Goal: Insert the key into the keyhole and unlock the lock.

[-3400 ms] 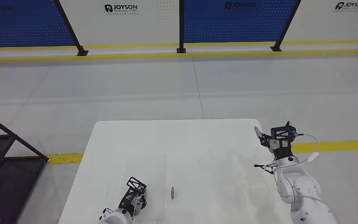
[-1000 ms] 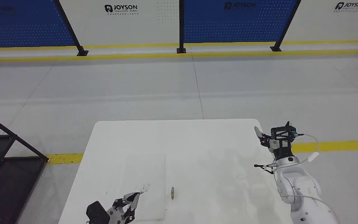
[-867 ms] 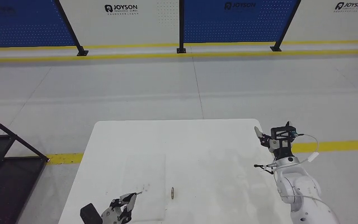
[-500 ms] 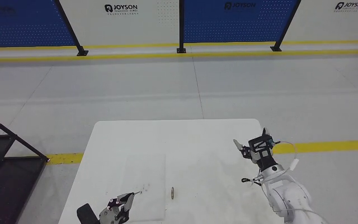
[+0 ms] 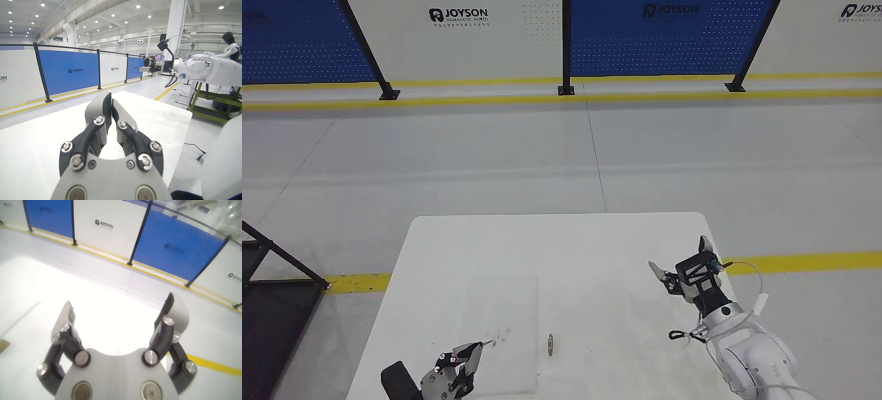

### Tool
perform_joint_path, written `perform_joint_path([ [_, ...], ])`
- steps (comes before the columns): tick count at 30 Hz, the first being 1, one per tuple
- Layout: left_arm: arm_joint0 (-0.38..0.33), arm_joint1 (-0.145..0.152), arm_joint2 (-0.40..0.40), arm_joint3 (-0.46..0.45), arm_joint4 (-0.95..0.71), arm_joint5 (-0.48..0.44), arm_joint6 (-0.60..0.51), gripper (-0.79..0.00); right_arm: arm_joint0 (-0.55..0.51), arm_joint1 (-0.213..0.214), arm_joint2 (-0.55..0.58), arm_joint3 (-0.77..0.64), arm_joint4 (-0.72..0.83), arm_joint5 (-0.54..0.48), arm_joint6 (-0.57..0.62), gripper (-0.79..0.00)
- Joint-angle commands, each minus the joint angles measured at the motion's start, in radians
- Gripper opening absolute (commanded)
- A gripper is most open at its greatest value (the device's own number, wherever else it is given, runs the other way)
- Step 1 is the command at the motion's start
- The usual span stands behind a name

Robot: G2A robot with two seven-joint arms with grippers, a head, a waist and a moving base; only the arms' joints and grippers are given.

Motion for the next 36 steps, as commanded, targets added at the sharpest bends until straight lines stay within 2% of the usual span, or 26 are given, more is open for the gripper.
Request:
perform_joint_path([
  [1,-0.003,0.002,-0.003,0.012,-0.01,-0.015,0.016,-0.785,-0.012,-0.001,-0.063,0.006,-0.08,-0.023,0.004,0.0],
  [7,-0.009,0.008,-0.019,0.058,0.004,-0.022,0.055,-0.785,-0.018,-0.01,-0.31,0.07,-0.309,-0.096,0.011,0.0],
  [12,-0.009,0.009,-0.019,0.06,0.004,-0.021,0.056,-0.785,0.014,-0.029,-0.497,0.144,-0.391,-0.117,0.019,0.0],
  [18,-0.009,0.009,-0.019,0.06,0.004,-0.021,0.056,-0.785,0.064,-0.068,-0.636,0.226,-0.314,-0.009,0.066,0.0],
  [21,-0.009,0.009,-0.019,0.06,0.004,-0.021,0.056,-0.785,0.101,-0.086,-0.661,0.267,-0.256,0.055,0.089,0.0],
  [24,-0.009,0.009,-0.019,0.06,0.004,-0.021,0.056,-0.785,0.129,-0.103,-0.68,0.307,-0.231,0.164,0.094,0.0],
  [30,-0.009,0.009,-0.019,0.06,0.004,-0.021,0.056,-0.785,0.193,-0.128,-0.721,0.387,-0.208,0.218,0.119,0.0],
  [31,-0.009,0.009,-0.019,0.06,0.004,-0.021,0.056,-0.785,0.203,-0.131,-0.728,0.396,-0.206,0.216,0.122,-0.092],
  [32,-0.009,0.009,-0.019,0.06,0.004,-0.021,0.056,-0.785,0.211,-0.134,-0.734,0.406,-0.203,0.217,0.124,-0.302],
  [33,-0.009,0.009,-0.019,0.06,0.004,-0.021,0.056,-0.785,0.218,-0.137,-0.739,0.414,-0.201,0.219,0.125,-0.369],
  [36,-0.009,0.009,-0.019,0.06,0.004,-0.021,0.056,-0.785,0.235,-0.143,-0.751,0.434,-0.193,0.217,0.131,-0.416],
])
